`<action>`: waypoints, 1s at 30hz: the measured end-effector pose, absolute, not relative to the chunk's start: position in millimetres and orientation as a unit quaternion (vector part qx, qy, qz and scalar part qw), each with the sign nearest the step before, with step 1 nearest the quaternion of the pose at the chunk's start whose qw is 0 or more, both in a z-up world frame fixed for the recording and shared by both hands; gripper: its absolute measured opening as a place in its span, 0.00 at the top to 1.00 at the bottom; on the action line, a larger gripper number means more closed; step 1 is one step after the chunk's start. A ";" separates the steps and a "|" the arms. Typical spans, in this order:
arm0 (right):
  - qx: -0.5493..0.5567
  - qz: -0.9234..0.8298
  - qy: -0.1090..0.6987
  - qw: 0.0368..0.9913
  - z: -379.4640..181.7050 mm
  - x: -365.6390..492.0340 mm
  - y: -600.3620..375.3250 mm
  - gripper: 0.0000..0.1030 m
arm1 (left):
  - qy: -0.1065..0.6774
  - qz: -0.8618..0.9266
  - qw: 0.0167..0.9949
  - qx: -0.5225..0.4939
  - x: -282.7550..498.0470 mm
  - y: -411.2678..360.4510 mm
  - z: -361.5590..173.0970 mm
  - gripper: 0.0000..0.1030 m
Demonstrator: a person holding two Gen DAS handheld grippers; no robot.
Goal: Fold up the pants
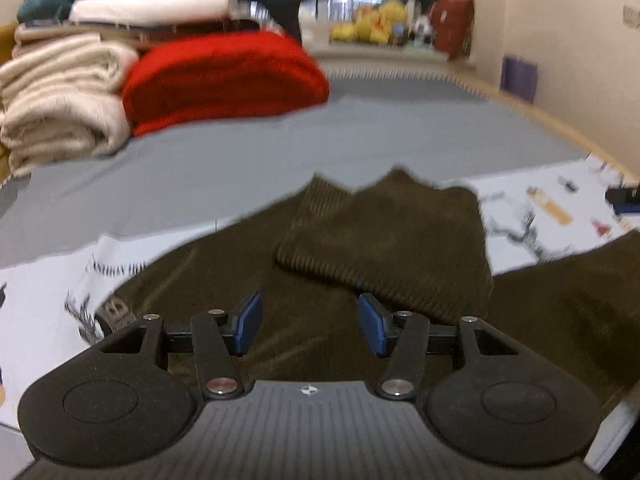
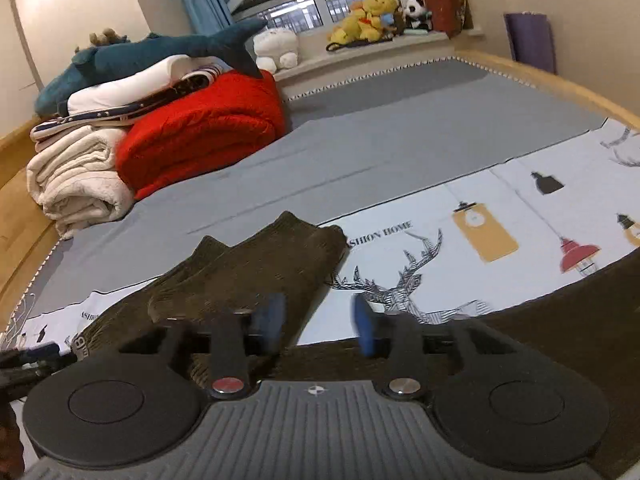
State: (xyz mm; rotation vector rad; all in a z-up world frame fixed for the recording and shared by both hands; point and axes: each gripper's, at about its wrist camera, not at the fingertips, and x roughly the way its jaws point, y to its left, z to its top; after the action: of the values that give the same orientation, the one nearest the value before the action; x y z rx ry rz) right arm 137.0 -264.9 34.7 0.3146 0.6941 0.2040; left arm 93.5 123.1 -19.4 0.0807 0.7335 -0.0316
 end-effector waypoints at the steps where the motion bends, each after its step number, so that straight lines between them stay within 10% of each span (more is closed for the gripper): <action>1: 0.159 0.103 0.342 0.920 32.6 143.2 -262.5 0.66 | 0.380 -0.010 0.924 0.037 99.4 120.4 -26.2 0.43; 7: 0.244 0.114 0.408 0.872 -1.5 185.1 -253.7 0.63 | 0.524 -0.028 0.851 -0.009 123.2 118.4 -79.4 0.43; 14: 0.307 0.109 0.500 0.803 -58.1 234.6 -219.4 0.43 | 0.533 -0.032 0.846 0.021 134.5 108.7 -91.0 0.39; 24: 0.270 0.095 0.530 0.798 -87.7 257.8 -184.7 0.41 | 0.528 -0.031 0.848 0.018 144.3 106.5 -88.2 0.32; 30: 0.267 0.114 0.504 0.813 -80.2 255.9 -185.1 0.85 | 0.529 -0.024 0.848 0.018 144.7 108.2 -88.7 0.32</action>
State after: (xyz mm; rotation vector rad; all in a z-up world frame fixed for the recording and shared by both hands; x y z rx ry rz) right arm 255.9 -185.1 -80.2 0.5705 1.0764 0.2427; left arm 144.7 108.2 -88.7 0.0377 1.1147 -0.0509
